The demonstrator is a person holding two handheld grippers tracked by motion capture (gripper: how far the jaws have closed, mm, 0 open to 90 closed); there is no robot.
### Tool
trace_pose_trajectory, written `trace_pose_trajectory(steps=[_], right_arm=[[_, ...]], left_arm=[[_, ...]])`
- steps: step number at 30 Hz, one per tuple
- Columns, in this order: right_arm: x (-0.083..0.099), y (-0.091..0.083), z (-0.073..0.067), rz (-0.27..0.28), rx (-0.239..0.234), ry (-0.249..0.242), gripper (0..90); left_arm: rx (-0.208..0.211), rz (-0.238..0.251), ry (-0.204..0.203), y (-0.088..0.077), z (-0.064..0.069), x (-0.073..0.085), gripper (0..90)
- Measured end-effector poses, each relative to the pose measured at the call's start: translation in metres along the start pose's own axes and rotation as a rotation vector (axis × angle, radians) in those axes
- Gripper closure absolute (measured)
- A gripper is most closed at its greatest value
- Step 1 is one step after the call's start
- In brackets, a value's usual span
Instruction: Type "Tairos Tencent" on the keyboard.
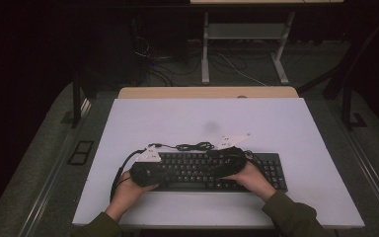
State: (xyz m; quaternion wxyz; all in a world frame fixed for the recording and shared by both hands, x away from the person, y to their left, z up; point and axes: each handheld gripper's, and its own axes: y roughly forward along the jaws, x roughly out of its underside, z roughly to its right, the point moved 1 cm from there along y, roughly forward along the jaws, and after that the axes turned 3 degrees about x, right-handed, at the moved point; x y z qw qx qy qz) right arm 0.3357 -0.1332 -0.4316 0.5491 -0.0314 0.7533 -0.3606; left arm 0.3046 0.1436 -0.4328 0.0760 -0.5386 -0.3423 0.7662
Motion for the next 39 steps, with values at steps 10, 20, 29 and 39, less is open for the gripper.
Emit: trace_pose_trajectory(steps=[10,20,29,39], right_arm=[[0.0,0.0,-0.001,0.001,0.0,-0.001,31.1],[0.0,0.001,-0.001,0.002,-0.001,-0.001,31.0],[0.0,0.001,-0.001,0.0,-0.001,0.001,31.1],[0.0,0.002,-0.002,0.001,-0.002,0.001,31.1]], left_arm=[[-0.013,0.01,-0.002,-0.003,-0.003,-0.003,89.2],[-0.053,0.029,-0.015,-0.003,-0.016,-0.008,89.3],[-0.07,0.023,-0.02,0.001,-0.025,-0.008,89.3],[-0.068,0.001,-0.023,0.006,-0.026,-0.005,89.4]])
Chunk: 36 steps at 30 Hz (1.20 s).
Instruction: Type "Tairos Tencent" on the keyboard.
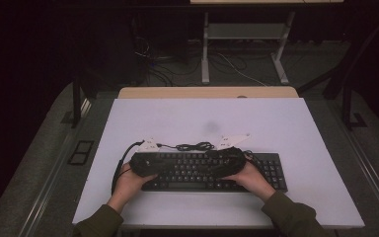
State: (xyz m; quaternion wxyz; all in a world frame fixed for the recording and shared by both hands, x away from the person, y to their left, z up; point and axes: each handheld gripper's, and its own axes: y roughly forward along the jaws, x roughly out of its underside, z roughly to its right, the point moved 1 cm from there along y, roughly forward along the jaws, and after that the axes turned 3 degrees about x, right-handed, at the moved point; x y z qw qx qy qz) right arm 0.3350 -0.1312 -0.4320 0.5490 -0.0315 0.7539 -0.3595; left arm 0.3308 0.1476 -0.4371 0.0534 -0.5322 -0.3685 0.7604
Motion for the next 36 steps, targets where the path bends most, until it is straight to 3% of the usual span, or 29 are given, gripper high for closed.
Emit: trace_pose_trajectory(steps=[13,15,16,22,30,36], right_arm=[[0.0,0.0,0.0,0.0,0.0,0.001,31.0],[0.0,0.0,0.0,0.0,0.0,0.0,31.1],[0.0,0.0,0.0,0.0,0.0,0.001,31.1],[0.0,0.0,0.0,0.001,-0.001,-0.001,31.1],[-0.001,0.0,-0.001,0.001,-0.003,-0.006,31.7],[-0.001,0.0,-0.004,0.003,-0.021,-0.004,41.1]], left_arm=[[-0.004,-0.018,-0.004,0.003,-0.001,0.003,89.3],[-0.011,-0.038,0.014,0.005,-0.001,0.004,89.4],[-0.007,-0.023,0.0,0.006,-0.001,0.005,89.4],[-0.007,-0.026,0.009,0.004,0.0,0.003,89.4],[-0.008,0.005,0.008,-0.003,0.001,0.0,88.9],[-0.021,0.027,-0.011,-0.008,0.001,0.0,77.7]])
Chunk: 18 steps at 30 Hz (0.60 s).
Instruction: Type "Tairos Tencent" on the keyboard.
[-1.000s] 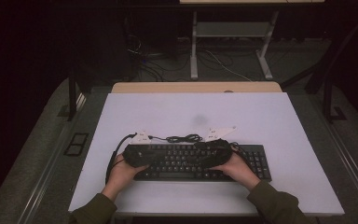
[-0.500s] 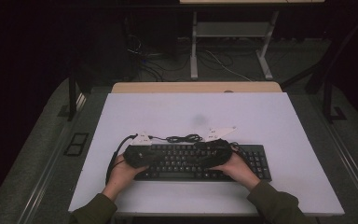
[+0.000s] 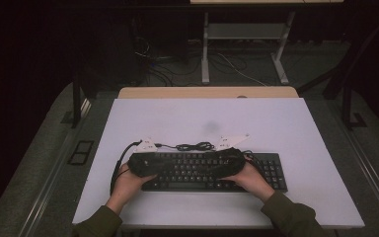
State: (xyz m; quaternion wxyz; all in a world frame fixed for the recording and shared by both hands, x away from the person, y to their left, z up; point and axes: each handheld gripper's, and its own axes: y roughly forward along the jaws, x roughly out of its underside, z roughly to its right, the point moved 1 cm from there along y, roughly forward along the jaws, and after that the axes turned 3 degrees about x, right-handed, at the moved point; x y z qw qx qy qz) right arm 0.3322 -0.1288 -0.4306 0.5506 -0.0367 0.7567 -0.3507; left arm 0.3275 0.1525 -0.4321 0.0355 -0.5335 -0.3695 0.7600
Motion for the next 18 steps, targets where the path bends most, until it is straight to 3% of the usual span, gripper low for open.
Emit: trace_pose_trajectory(steps=[9,18], right_arm=[[0.001,0.004,-0.006,-0.024,-0.053,-0.01,65.5],[0.001,0.009,-0.014,-0.05,-0.083,-0.037,82.4]], left_arm=[[-0.017,0.016,-0.006,-0.002,0.001,0.001,56.0],[-0.044,0.041,-0.007,-0.003,0.0,0.002,40.5]])
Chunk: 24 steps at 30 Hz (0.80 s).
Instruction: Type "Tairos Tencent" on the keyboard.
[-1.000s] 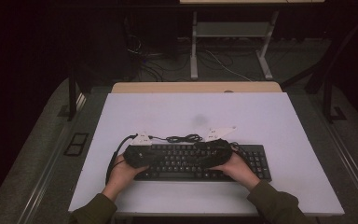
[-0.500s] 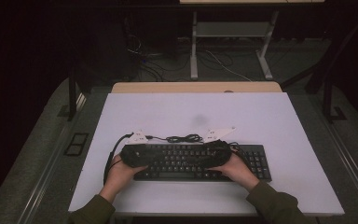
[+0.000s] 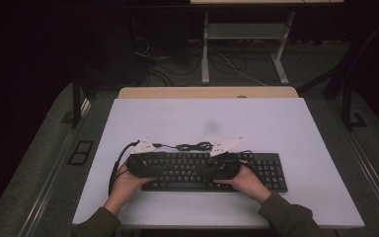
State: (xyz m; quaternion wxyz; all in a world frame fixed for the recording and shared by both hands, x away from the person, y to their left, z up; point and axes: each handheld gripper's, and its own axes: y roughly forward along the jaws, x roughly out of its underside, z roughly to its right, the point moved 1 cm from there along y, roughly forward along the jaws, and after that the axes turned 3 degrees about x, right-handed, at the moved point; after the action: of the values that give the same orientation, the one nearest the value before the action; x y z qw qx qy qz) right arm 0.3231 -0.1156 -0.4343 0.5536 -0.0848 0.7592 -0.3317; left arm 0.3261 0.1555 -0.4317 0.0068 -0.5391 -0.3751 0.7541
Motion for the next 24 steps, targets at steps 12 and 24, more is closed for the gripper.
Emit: trace_pose_trajectory(steps=[12,24], right_arm=[[0.001,0.011,-0.008,-0.026,-0.013,-0.023,89.1],[0.003,0.018,-0.011,-0.051,-0.017,-0.031,89.1]], left_arm=[[-0.004,0.006,-0.001,-0.001,0.0,0.0,37.1],[-0.003,0.017,-0.005,-0.001,0.0,0.0,36.2]])
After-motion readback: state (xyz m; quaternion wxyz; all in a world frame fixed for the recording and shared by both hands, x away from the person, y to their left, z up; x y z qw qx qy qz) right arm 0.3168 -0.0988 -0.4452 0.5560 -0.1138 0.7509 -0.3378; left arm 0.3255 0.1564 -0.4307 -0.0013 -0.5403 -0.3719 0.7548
